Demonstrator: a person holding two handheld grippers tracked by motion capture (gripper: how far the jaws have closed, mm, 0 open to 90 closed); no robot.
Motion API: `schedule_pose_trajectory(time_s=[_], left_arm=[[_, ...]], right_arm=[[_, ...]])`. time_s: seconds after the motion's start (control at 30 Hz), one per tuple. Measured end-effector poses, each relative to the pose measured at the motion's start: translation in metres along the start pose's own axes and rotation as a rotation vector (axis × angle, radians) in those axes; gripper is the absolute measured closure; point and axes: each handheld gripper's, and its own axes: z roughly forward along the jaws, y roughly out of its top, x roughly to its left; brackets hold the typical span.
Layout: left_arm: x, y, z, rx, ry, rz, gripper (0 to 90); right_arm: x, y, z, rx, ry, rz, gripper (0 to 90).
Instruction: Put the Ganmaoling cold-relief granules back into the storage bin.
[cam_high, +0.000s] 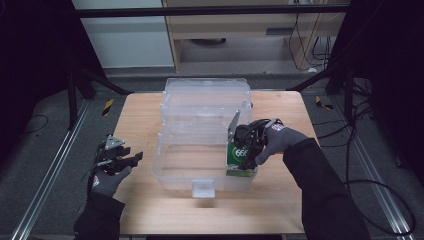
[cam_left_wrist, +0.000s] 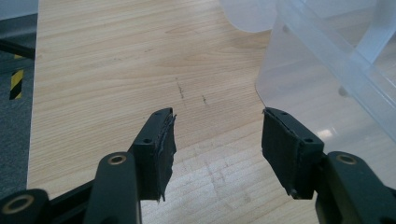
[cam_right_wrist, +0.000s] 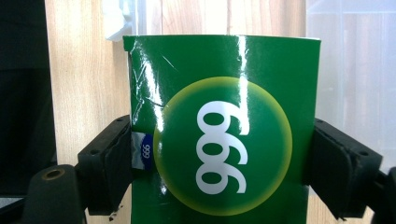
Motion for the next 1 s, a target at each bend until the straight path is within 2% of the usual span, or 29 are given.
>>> schedule_pose_trajectory(time_s=[0.4,1.0], left_arm=[[0.0002,-0.0005,0.0007,0.001,0.001,-0.001,43.4],[-0.0003,-0.0003,0.0007,0.006,0.0,0.004,43.4]], right_arm=[[-0.0015,0.0022,0.0037,-0.008,0.014,-0.024,18.1],[-0.0008,-0.0049,-0.0005,-0.033,0.006,-0.021,18.7]])
